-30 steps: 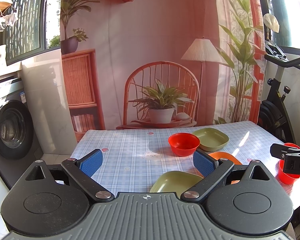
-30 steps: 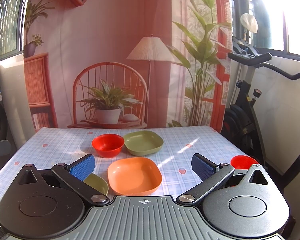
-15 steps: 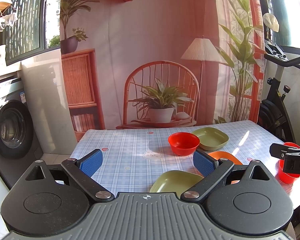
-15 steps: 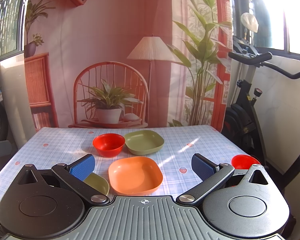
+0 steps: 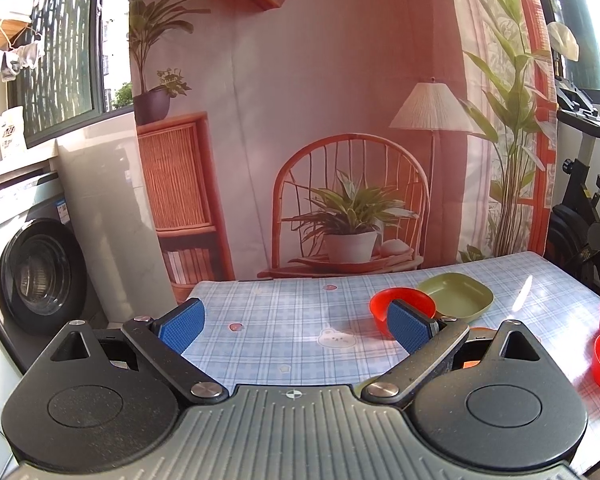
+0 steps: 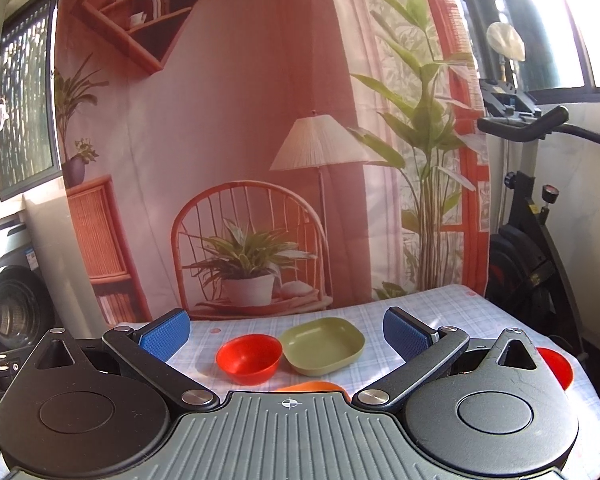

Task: Organize plates and bowls

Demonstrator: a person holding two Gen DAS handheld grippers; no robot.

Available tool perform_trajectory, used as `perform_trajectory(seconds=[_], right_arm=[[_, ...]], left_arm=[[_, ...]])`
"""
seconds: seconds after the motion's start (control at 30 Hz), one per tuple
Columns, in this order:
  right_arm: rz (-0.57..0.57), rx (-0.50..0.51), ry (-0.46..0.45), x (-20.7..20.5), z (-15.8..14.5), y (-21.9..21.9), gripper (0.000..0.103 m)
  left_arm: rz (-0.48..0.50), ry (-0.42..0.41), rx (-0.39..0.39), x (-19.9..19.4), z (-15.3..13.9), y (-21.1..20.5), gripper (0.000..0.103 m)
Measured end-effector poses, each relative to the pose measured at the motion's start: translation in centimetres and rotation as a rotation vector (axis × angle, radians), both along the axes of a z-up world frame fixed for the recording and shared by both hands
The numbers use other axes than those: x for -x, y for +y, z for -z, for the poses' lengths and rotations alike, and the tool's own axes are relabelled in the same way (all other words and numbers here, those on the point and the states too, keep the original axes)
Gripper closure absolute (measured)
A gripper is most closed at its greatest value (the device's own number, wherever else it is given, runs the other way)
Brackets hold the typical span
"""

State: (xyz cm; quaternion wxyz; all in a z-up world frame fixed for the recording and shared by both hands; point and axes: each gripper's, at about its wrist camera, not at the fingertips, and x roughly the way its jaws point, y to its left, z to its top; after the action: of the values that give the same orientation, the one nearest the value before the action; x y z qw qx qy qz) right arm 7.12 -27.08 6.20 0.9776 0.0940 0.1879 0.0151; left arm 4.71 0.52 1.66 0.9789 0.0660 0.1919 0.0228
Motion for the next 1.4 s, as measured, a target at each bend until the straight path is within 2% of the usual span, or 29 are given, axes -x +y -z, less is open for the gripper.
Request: perform_trajectory(seconds=[0.13, 0.3, 0.47, 0.77, 0.93, 1.17, 1.3, 1.4], right_arm=[[0.022, 0.038, -0.022, -2.6, -0.3, -0.5, 0.000], [0.002, 0.032, 0.030, -5.5, 0.4, -1.1, 0.000], [0.011, 0.105, 0.072, -8.2, 2.1, -0.2, 0.000], [-0.080, 0.108, 0.125, -12.7, 6.3, 0.7, 0.002], [-0.124, 0.109, 0.168, -15.6, 9.2, 1.2, 0.011], [-0.158, 0.054, 0.264, -20.3, 12.8, 1.0, 0.036], [-0.185, 0.058, 0.307, -22.9, 14.6, 1.5, 0.053], [-0.219, 0.075, 0.327, -24.5, 15.7, 2.2, 0.059]], left_arm=[[-0.007, -0.014, -0.001, -1.8, -0.7, 0.2, 0.004], [0.009, 0.009, 0.002, -4.7, -0.5, 0.2, 0.004], [0.026, 0.037, 0.007, -7.3, 0.2, 0.1, 0.004], [0.041, 0.100, -0.003, -12.2, 3.0, -0.6, 0.005], [0.071, 0.146, -0.014, -15.3, 5.0, -1.3, 0.005], [0.113, 0.192, -0.033, -20.5, 8.0, -2.4, 0.008], [0.146, 0.245, 0.009, -23.6, 10.1, -2.7, 0.016], [0.158, 0.276, 0.064, -25.5, 11.8, -2.7, 0.018]])
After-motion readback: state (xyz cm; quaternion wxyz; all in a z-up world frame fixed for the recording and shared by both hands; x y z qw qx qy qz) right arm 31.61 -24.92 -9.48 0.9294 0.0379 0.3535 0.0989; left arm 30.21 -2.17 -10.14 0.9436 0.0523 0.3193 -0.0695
